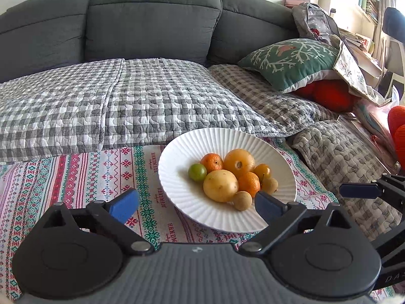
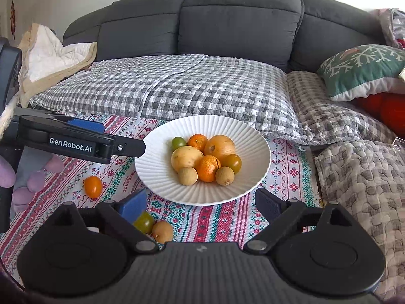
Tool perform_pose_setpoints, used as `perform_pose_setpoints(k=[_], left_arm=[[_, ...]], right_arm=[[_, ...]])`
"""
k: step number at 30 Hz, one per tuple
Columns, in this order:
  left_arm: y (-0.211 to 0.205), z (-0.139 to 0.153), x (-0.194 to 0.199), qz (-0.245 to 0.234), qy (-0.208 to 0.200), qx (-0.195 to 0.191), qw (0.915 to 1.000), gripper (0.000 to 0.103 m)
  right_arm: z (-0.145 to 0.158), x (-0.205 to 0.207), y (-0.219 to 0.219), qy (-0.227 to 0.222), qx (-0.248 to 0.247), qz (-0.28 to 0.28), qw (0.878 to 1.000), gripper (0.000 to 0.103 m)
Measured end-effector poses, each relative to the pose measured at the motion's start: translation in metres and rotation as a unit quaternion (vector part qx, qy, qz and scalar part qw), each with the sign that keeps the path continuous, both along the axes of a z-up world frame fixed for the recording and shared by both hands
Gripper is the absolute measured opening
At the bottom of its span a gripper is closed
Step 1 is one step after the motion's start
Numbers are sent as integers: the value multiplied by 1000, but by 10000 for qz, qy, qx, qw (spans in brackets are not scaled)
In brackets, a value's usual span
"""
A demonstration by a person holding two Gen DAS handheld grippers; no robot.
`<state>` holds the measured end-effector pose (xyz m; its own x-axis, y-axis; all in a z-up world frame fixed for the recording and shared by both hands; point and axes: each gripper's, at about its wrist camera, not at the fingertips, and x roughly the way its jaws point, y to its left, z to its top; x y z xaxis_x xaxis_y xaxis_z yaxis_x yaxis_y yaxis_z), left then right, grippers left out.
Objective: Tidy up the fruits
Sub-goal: 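Lower both fruits onto the white plate and open both tools, then withdraw both tools from the plate back over the cloth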
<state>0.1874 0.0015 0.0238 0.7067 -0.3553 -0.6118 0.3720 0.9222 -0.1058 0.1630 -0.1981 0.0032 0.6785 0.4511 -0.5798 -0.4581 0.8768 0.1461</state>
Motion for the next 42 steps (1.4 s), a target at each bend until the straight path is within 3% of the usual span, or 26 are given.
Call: perform_pose_setpoints(k=[17, 42], left_arm=[[26, 5, -68, 257, 83, 78, 9996, 94], [29, -23, -108, -138, -107, 470, 9987, 94]], right_arm=[[21, -62, -10, -5, 213, -65, 9998, 100], [-5, -90, -24, 24, 606, 66, 9981, 103]])
